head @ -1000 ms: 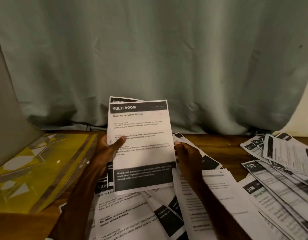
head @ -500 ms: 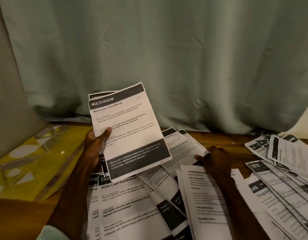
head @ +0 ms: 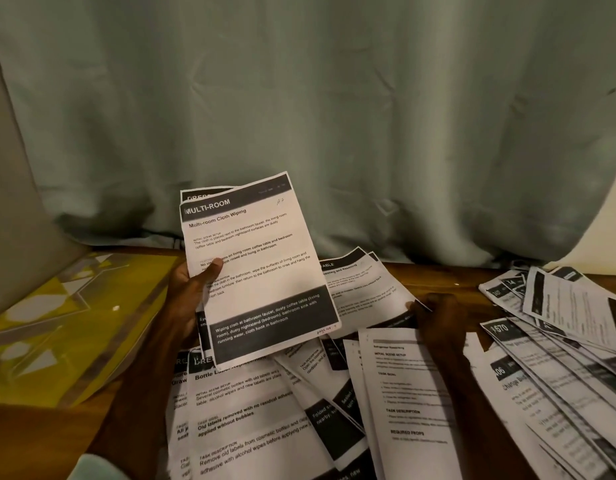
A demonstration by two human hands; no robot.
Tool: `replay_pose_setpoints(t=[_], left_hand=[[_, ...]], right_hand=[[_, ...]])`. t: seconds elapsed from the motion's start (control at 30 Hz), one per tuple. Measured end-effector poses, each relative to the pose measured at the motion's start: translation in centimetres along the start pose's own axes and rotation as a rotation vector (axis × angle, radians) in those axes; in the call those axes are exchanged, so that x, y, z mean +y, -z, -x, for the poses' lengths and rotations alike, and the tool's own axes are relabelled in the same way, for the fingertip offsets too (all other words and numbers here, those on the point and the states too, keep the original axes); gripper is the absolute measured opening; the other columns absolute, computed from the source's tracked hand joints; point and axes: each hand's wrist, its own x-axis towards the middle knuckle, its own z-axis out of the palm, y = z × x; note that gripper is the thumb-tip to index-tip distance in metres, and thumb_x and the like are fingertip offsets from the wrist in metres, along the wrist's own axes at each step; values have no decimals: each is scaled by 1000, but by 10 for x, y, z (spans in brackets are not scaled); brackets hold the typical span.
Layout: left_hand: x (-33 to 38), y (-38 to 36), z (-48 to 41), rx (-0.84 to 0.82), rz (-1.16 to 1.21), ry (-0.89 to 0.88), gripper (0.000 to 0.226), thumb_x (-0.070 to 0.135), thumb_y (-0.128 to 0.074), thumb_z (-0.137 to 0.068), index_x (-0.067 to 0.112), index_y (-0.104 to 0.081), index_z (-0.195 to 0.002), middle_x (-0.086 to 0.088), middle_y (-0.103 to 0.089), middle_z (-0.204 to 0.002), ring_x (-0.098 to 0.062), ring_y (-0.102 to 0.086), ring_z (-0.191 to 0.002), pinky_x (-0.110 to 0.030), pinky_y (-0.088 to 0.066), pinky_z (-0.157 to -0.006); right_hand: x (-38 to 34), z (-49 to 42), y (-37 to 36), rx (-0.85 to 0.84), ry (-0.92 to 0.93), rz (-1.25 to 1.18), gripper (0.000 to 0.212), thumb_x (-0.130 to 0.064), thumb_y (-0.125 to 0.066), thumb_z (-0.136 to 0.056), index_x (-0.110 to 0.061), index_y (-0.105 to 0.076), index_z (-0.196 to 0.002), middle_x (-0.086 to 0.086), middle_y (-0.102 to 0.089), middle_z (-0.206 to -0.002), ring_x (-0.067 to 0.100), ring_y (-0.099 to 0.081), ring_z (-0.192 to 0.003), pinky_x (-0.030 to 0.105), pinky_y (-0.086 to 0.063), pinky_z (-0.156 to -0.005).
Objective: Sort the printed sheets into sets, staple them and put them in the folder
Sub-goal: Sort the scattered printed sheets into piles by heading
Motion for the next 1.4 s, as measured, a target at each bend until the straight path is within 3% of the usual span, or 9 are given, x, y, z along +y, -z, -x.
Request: replay_pose_setpoints(t=[0.2,0.33,0.47,0.57,0.67,0.83,1.07,1.23,1.4], left_hand=[[1,-4,3,-5,10,5,25,2,-66,-94,13,-68,-115,-10,-76,-112,-28,-75,-97,-41,-64,-74],[3,-6,5,-41,22,35,27,4,-67,-94,12,-67,-119,-12,-76,-114,-30,-75,-98,-42,-64,-73],[8,-14,10,-90,33,35,26,6,-66,-95,13,-67,-119,-14,-74,-117,-32,-74,-102,-45,-63,-79],[14,-21,15,-94,69,26,24,7,-64,-95,16,-67,-117,-9,-77,-110,-25,-76,-94,-39,-64,-69],[16,-23,17,-138,92,33,26,10,-63,-94,15,-66,-120,-9,-76,-113,-25,-76,-96,-41,-64,-73],[1,-33,16,-232,13,125,42,14,-66,-92,4,-62,-133,-18,-71,-124,-36,-71,-108,-47,-61,-86],[-23,-32,1,-69,-26,141,48,20,-80,-81,4,-67,-125,-18,-74,-116,-39,-71,-107,-62,-52,-98],[-23,-24,-2,40,-180,56,27,20,-80,-87,14,-72,-112,-11,-77,-107,-33,-75,-97,-58,-58,-90],[-21,-18,-3,-69,23,195,45,25,-77,-89,12,-64,-130,-16,-72,-122,-37,-70,-111,-59,-52,-98]], right_hand=[[-21,11,11,131,53,73,26,-28,-62,-99,-4,-67,-109,11,-68,-98,29,-64,-92,34,-45,-75],[-56,31,31,305,156,-56,33,-26,-52,-105,3,-62,-117,15,-66,-103,19,-49,-86,3,-26,-63],[-82,44,41,354,216,-316,33,-19,-53,-104,3,-57,-128,16,-62,-114,14,-47,-99,-11,-29,-69],[-83,37,25,316,217,-505,29,-22,-56,-102,-8,-59,-127,6,-63,-119,15,-59,-108,16,-56,-84],[-76,35,10,234,180,-620,23,-25,-59,-101,-19,-60,-123,2,-65,-120,20,-64,-109,38,-59,-88],[-72,40,-9,12,152,-623,29,-36,-60,-99,-23,-61,-125,2,-68,-121,20,-69,-105,40,-62,-81],[-92,65,-23,-277,249,-619,30,-22,-61,-99,-20,-59,-128,-13,-75,-97,9,-75,-82,21,-57,-57],[-96,73,-31,-290,205,-615,33,-33,-62,-98,-28,-59,-131,-5,-76,-109,13,-76,-89,29,-61,-60],[-97,74,-35,-339,130,-678,22,-35,-61,-98,-40,-59,-120,-5,-77,-105,17,-76,-89,39,-64,-66]])
